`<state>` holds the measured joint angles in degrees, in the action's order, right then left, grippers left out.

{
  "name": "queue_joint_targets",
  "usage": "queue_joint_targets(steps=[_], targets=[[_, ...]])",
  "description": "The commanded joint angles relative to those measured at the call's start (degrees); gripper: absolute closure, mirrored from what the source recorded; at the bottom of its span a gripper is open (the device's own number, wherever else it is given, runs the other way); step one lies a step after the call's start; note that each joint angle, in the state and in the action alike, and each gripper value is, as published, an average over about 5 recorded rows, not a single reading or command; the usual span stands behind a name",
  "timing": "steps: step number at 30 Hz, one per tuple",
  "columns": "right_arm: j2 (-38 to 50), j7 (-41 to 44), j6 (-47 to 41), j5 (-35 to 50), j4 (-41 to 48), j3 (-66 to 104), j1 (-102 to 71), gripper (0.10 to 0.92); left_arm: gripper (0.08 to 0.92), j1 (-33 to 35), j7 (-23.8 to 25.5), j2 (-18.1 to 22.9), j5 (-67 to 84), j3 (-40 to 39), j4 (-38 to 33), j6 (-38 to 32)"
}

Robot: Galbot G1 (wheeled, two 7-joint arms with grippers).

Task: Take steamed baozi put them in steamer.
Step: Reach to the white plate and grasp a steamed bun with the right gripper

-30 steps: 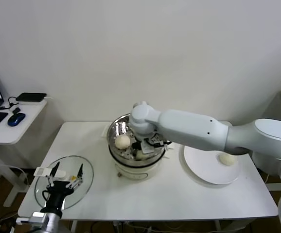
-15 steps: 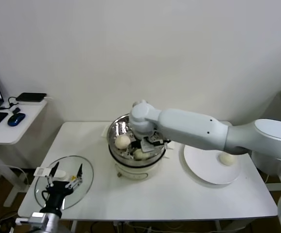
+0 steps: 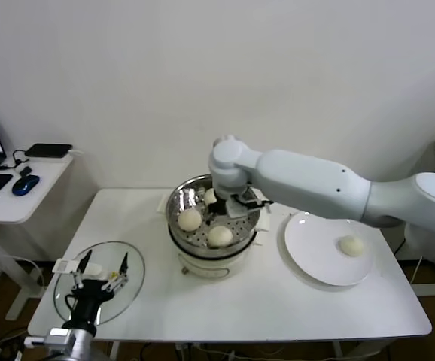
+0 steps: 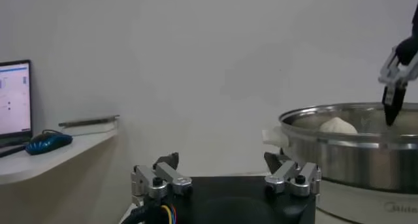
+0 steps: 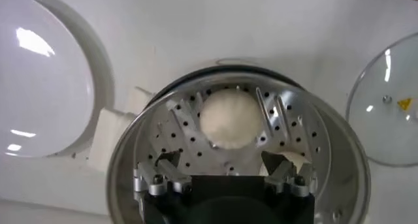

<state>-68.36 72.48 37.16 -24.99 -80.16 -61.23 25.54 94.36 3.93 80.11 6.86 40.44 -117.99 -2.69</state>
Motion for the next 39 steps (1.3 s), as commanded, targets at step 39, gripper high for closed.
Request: queue_joint_targets(steps=[39], targets=[[27.6,-0.1,-21.5,-2.2,35.5,27.7,-24.8,0.203,0.177,-1.3,0.5,-0.7,-0.5,-1.6,0.2,-0.4]])
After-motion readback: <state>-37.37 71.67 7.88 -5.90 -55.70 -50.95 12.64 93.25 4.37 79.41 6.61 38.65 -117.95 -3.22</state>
